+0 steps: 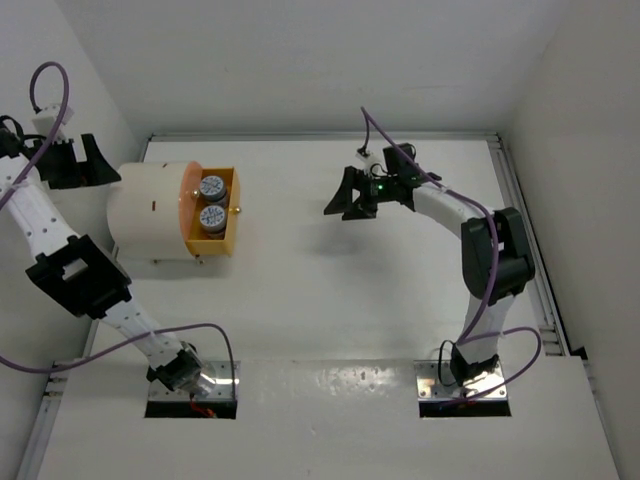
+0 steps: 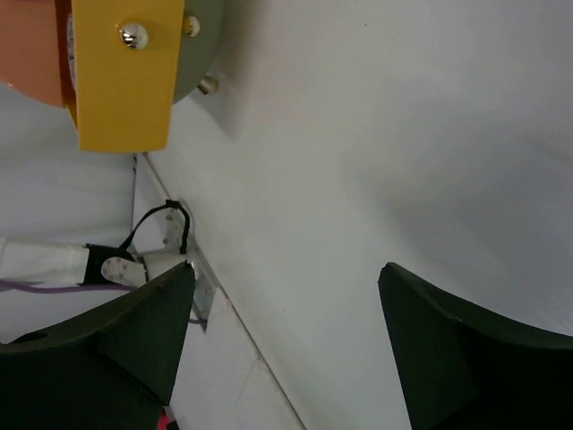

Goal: Sort the stationery into containers
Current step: Close the drawer in the storage box.

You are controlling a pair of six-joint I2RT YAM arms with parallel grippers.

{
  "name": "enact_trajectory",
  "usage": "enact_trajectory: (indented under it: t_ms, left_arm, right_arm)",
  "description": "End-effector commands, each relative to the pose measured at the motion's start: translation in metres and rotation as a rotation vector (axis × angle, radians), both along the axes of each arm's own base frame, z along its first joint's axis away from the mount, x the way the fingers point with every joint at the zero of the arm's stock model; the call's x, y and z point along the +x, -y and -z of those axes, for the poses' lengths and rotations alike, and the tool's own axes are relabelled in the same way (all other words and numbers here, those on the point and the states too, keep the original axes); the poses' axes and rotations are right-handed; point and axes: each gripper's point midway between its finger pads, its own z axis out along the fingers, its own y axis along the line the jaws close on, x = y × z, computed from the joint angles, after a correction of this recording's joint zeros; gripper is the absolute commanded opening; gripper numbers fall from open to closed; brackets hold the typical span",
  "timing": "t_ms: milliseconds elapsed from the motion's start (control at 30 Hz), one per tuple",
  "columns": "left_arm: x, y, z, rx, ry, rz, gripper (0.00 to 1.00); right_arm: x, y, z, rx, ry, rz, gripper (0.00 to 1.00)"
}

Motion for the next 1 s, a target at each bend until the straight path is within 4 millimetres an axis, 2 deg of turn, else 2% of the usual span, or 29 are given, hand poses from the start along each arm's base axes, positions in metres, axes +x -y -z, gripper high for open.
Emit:
enact_trajectory:
  t_ms: [0, 33, 67, 100, 133, 267, 300, 467, 533, 667, 700, 767, 967]
  left_arm:
    - [-0.006, 0.013, -0.005, -0.001, 0.019, 0.052, 0.96]
    - [-0.007, 0.013, -0.005, 0.017, 0.006, 0.040, 0.95]
    - [-0.011, 0.021, 0.004, -0.009, -0.020, 0.046, 0.94]
    - [-0.005, 0.018, 0.005, 0.036, -0.009, 0.045, 0.93]
    - [-0.004, 0.019, 0.014, 0.034, -0.027, 0.044, 0.93]
    - [-0.006, 0.027, 0.031, -0.016, -0.059, 0.036, 0.85]
    - [-0.005, 0.027, 0.036, -0.029, -0.067, 0.028, 0.82]
    - [-0.004, 0.026, 0.041, -0.023, -0.059, 0.000, 0.77]
    - [-0.003, 0.026, 0.042, -0.010, -0.053, -0.002, 0.75]
    - [-0.004, 0.029, 0.051, -0.011, -0.074, -0.003, 0.71]
    - [-0.004, 0.030, 0.052, -0.012, -0.075, -0.002, 0.71]
    - [-0.002, 0.031, 0.053, -0.006, -0.074, 0.003, 0.71]
    - [-0.001, 0.036, 0.054, 0.019, -0.068, 0.018, 0.71]
  right_arm:
    - [0.010, -0.010, -0.020, 0.070, 0.069, -0.031, 0.81]
    - [0.011, -0.013, -0.016, 0.079, 0.053, -0.032, 0.78]
    - [0.014, -0.016, -0.019, 0.088, 0.057, -0.033, 0.77]
    - [0.016, -0.020, -0.020, 0.097, 0.064, -0.034, 0.75]
    - [0.015, -0.025, -0.015, 0.101, 0.042, -0.035, 0.73]
    - [0.023, -0.050, -0.024, 0.159, 0.038, -0.036, 0.55]
    - [0.025, -0.063, -0.029, 0.194, 0.025, -0.048, 0.49]
    - [0.028, -0.107, -0.050, 0.317, 0.013, -0.081, 0.38]
    - [0.026, -0.130, -0.052, 0.341, 0.010, -0.104, 0.35]
    - [0.019, -0.171, -0.060, 0.413, -0.015, -0.125, 0.19]
    - [0.020, -0.178, -0.066, 0.425, -0.005, -0.126, 0.17]
    - [0.016, -0.192, -0.058, 0.428, -0.028, -0.123, 0.16]
    - [0.015, -0.221, -0.054, 0.461, -0.079, -0.105, 0.11]
